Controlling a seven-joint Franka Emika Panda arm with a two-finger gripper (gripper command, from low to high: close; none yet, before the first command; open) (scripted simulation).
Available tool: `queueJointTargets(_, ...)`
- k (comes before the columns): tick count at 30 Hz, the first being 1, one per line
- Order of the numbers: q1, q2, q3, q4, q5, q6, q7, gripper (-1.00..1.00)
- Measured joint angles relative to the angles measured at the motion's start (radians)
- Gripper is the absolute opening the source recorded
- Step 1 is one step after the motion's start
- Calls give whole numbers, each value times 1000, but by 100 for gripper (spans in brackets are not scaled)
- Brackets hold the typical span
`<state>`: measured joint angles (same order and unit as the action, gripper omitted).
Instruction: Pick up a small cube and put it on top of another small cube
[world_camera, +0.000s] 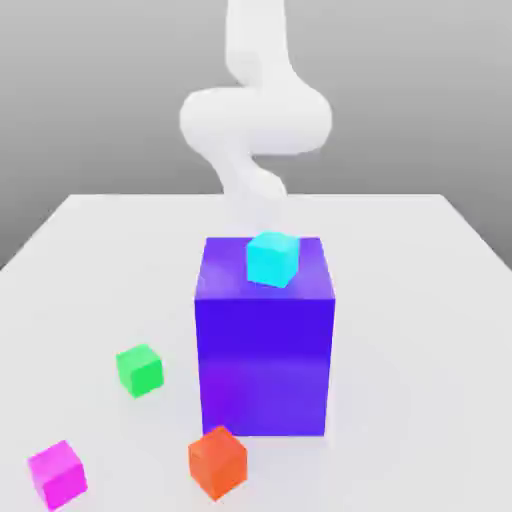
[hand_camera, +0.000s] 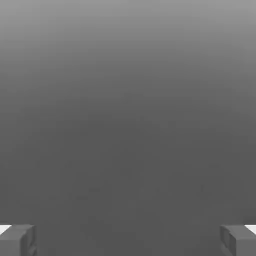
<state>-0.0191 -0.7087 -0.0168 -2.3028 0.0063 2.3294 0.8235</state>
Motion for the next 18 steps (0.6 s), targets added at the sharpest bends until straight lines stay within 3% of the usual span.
queueJointTargets(18,-138,659,-137,-20,72,213,152,0)
